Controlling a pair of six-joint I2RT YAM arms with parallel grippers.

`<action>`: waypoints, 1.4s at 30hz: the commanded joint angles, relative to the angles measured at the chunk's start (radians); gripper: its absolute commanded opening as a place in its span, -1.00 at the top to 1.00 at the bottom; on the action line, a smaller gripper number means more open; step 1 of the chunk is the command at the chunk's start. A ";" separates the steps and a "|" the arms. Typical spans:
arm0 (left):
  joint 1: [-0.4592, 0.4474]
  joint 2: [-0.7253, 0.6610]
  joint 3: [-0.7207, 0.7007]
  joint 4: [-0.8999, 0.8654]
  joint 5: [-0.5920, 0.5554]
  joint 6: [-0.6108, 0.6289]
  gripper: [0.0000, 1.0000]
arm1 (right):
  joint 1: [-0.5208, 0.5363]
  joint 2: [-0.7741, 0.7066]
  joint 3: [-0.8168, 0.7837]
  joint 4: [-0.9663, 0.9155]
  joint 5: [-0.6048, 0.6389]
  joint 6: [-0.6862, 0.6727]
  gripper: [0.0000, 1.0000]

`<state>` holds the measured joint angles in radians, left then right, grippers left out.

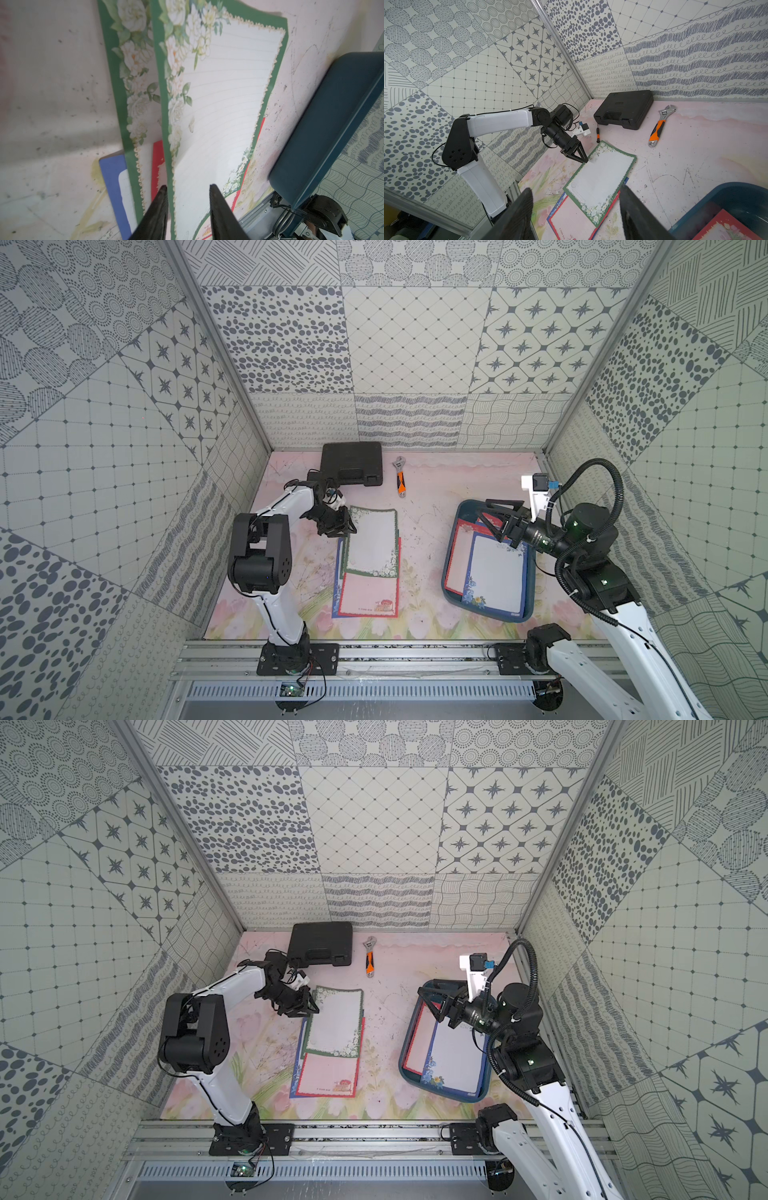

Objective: Take out the stationery paper from the storage box
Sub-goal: Place the stationery paper at the center of the board.

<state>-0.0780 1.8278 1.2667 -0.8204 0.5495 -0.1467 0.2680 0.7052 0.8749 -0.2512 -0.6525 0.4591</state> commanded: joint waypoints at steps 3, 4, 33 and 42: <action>0.006 -0.065 -0.021 0.031 -0.093 0.025 0.30 | 0.004 -0.036 0.014 -0.004 0.019 -0.019 -0.35; 0.007 -0.077 -0.024 0.036 -0.101 0.025 0.30 | 0.004 -0.040 0.017 -0.014 0.021 -0.021 -0.35; -0.001 -0.430 -0.181 0.269 -0.167 0.021 0.30 | 0.004 0.078 0.046 -0.255 0.211 0.001 -0.35; -0.009 -0.538 -0.227 0.326 -0.179 0.021 0.29 | 0.004 0.103 0.022 -0.272 0.244 0.066 -0.34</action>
<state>-0.0799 1.3373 1.0573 -0.5720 0.3962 -0.1467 0.2680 0.8013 0.9012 -0.5400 -0.4351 0.4919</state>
